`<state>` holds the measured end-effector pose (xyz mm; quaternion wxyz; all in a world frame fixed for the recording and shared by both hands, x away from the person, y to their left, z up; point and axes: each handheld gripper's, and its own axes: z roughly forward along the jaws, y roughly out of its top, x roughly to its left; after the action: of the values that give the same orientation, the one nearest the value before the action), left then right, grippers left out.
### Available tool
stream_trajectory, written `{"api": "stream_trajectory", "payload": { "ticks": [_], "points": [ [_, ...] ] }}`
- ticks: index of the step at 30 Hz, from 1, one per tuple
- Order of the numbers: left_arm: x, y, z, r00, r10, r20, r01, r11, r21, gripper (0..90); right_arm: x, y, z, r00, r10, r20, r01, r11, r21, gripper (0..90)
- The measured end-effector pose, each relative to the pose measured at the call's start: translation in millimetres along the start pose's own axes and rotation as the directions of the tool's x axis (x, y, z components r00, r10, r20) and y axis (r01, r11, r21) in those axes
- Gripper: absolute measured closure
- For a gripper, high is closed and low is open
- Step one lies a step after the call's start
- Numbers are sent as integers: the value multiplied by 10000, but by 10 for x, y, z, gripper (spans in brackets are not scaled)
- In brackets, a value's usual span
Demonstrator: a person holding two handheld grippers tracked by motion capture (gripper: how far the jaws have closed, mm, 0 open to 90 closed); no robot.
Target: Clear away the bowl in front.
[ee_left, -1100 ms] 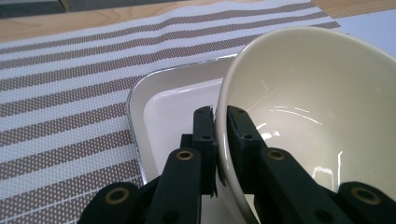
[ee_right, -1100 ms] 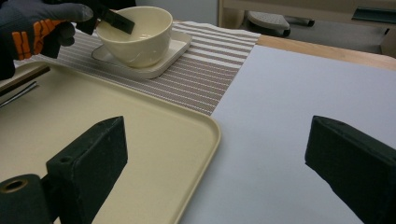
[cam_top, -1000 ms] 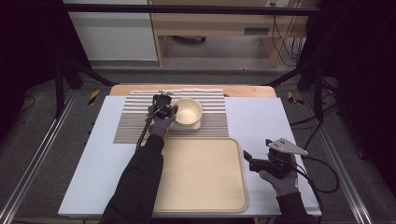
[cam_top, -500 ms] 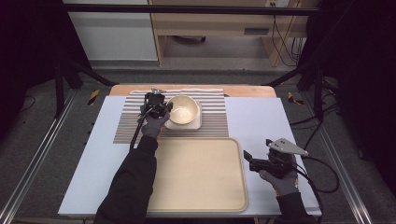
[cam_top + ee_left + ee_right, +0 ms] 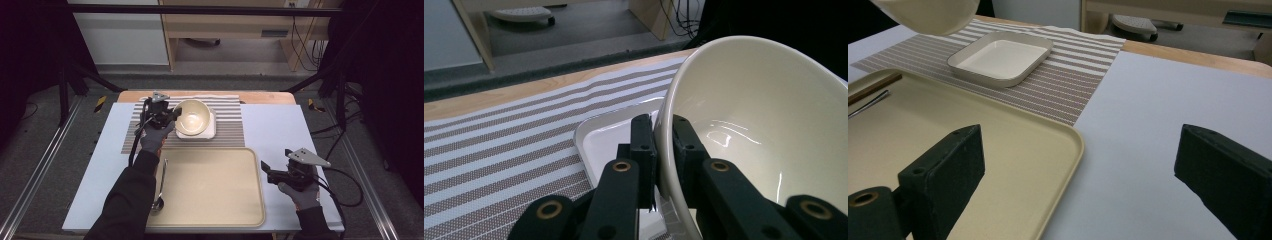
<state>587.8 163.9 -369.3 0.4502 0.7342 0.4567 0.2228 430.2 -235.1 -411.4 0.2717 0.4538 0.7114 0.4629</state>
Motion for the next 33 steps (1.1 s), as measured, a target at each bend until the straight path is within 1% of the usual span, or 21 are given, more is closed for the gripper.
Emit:
{"api": "stream_trajectory", "payload": {
  "ticks": [2,3,4,5,6,8,11,13,14,20,24,28,33],
  "points": [
    [-39,-5,-80,9997,214,87,-214,9998,-57,821,-1,-1,-2,10000,-40,19,40,10000,21,61],
    [-73,-21,-158,9992,322,239,-319,9994,-126,821,3,-2,-2,10000,-17,18,17,10000,25,61],
    [-73,-21,-158,9992,322,239,-319,9994,-126,821,3,-2,-2,10000,-17,18,17,10000,25,61],
    [-96,-48,-232,9978,467,462,-460,9988,-159,821,9,-4,2,10000,-43,21,43,10000,34,61],
    [-96,-48,-232,9978,467,462,-460,9988,-159,821,12,-5,3,10000,-59,21,59,10000,46,61],
    [-129,-83,-295,9968,554,567,-541,9982,-251,821,14,-3,1,10000,-67,18,67,10000,40,61],
    [-165,-143,-391,9947,792,661,-776,9966,-274,820,13,2,-5,10000,-79,27,79,10000,25,61],
    [-180,-218,-480,9931,879,774,-860,9959,-278,820,12,6,-14,10000,-28,16,28,10000,-14,61],
    [-180,-218,-480,9931,879,774,-860,9959,-278,820,12,6,-15,10000,-23,17,23,10000,-15,61],
    [-197,-391,-603,9898,998,1013,-983,9950,-200,821,21,7,-12,10000,-93,28,93,10000,-21,61],
    [-206,-490,-606,9894,1083,968,-1086,9941,-20,820,31,7,-10,10000,-87,25,87,10000,4,61],
    [-205,-546,-557,9899,1097,893,-1121,9935,217,820,30,7,-11,9999,-99,27,99,9999,21,61],
    [-180,-615,-440,9923,925,819,-968,9941,491,820,28,7,-13,9999,-117,23,117,9999,27,61]
  ]
}}
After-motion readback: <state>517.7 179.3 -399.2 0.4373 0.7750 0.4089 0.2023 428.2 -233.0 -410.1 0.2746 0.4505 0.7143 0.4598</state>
